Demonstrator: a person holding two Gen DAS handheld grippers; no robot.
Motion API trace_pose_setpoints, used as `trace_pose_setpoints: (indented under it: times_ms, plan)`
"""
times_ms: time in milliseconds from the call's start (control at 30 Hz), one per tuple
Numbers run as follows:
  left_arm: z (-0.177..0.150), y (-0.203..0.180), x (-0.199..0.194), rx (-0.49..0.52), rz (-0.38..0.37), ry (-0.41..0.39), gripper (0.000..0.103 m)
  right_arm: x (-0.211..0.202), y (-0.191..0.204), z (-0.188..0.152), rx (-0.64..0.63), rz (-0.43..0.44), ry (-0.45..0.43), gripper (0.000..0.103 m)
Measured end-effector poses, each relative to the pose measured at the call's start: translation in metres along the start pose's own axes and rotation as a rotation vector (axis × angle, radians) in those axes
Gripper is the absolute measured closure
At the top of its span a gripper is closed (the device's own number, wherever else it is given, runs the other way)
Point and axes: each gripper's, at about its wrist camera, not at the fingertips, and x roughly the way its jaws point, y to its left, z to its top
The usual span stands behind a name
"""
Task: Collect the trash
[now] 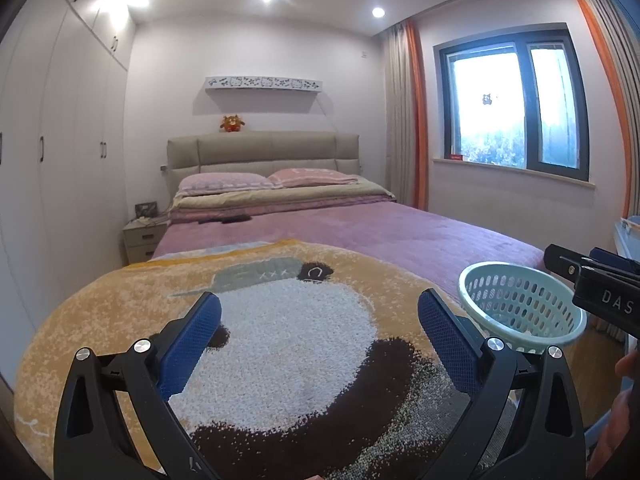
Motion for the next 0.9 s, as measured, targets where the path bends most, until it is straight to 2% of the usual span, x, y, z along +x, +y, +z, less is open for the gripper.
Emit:
trace_pose_setpoints:
  times_ms: [900]
  plan:
    - [0.001, -0.0031, 0.0035, 0.007, 0.002, 0.022, 0.007, 0.0038, 0.0028, -0.0029, -0.016, 0.013, 0.009, 0.03]
